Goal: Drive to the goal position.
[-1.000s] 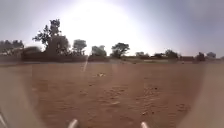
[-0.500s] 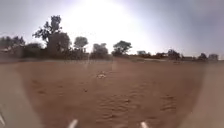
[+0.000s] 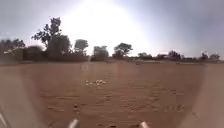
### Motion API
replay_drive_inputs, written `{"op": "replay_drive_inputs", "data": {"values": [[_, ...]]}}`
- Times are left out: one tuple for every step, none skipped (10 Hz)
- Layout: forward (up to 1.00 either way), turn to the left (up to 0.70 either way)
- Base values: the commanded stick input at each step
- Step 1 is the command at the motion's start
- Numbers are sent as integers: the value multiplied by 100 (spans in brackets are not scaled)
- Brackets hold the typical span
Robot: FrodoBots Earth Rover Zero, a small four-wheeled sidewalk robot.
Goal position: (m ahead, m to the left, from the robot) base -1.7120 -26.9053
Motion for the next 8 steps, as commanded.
{"op": "replay_drive_inputs", "data": {"values": [[100,0],[100,0],[100,0],[100,0],[100,0],[100,0],[100,0],[100,0]]}}
